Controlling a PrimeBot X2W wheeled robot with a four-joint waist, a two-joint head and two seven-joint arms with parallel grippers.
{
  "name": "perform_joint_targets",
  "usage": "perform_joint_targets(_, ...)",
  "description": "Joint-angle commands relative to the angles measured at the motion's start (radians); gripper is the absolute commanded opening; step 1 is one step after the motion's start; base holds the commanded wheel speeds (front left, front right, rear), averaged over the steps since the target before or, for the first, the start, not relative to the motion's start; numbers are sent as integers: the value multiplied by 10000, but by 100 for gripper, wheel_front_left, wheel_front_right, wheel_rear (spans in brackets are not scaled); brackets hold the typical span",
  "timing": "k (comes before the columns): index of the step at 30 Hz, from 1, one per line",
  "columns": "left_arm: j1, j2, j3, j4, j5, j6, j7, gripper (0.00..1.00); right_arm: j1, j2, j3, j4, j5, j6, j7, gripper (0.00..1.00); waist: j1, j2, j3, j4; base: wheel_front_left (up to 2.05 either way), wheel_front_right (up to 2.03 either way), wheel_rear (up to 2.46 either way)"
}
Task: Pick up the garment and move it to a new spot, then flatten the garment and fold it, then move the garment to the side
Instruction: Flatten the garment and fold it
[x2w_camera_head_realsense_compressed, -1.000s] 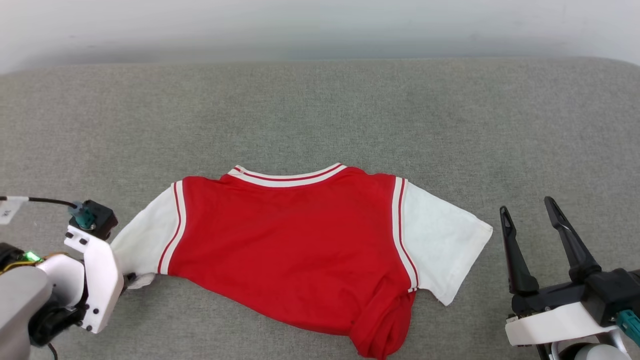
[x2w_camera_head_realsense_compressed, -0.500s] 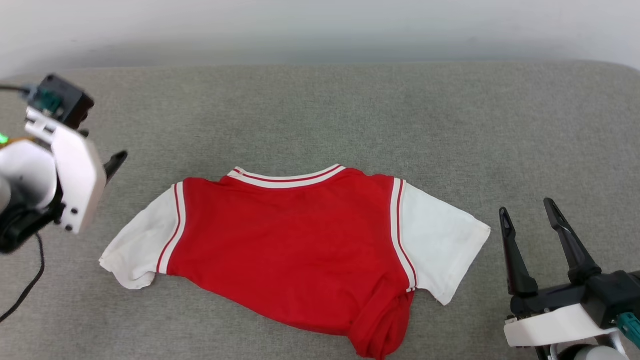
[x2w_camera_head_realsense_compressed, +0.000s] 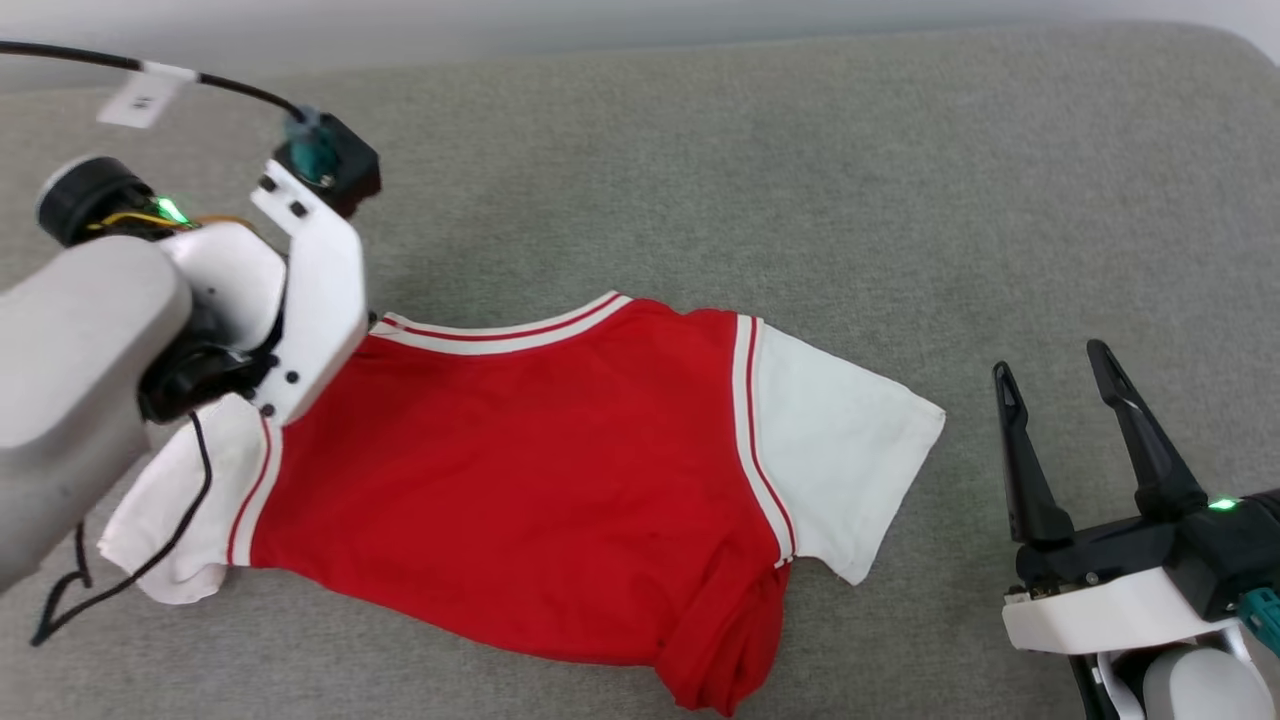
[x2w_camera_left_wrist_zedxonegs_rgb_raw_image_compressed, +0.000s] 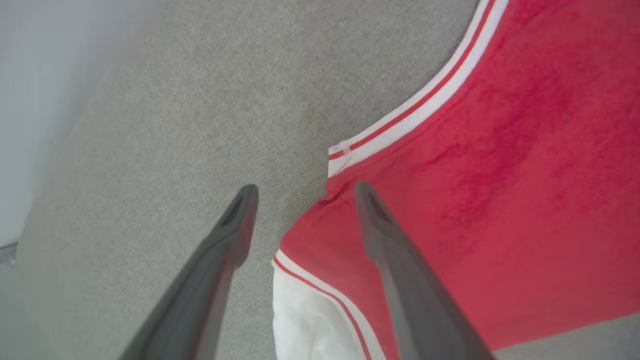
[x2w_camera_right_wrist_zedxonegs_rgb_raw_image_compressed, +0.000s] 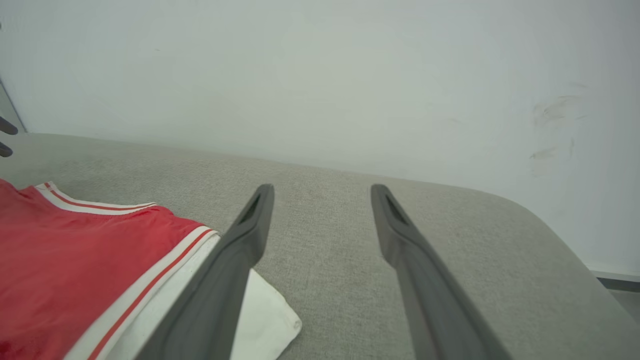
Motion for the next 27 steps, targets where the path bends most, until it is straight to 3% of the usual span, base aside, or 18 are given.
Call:
perform_joint_targets(1, -30, -79, -53, 130, -67, -38, 160, 100, -152, 11, 21, -55, -23, -11, -21, 100, 0, 0, 233, -196, 0, 0, 0)
perform_joint_targets(6, 291, -551, -332, 517, -11, -175, 904, 100, -352, 45, 108, -143, -81, -11, -21, 100, 0, 0, 681, -499, 0, 0, 0)
perform_joint_targets(15, 1119, -919, -665, 825, 504, -209, 1494, 100, -573, 73, 152, -203, -125, -11, -21, 100, 0, 0, 1187, -745, 0, 0, 0)
perform_joint_targets(16, 1156, -934, -676, 734, 580, -211, 1428, 35, -577, 74, 151, -206, -125, -11, -21, 100, 0, 0, 1189, -745, 0, 0, 0)
perform_joint_targets(17, 1145, -935, -681, 619, 628, -212, 1399, 0, -567, 75, 150, -201, -121, -11, -21, 100, 0, 0, 1175, -742, 0, 0, 0)
perform_joint_targets(27, -413, -584, -492, -185, 430, -213, -336, 0, -625, 14, 348, -97, -87, -11, -21, 100, 0, 0, 834, -1030, 0, 0, 0)
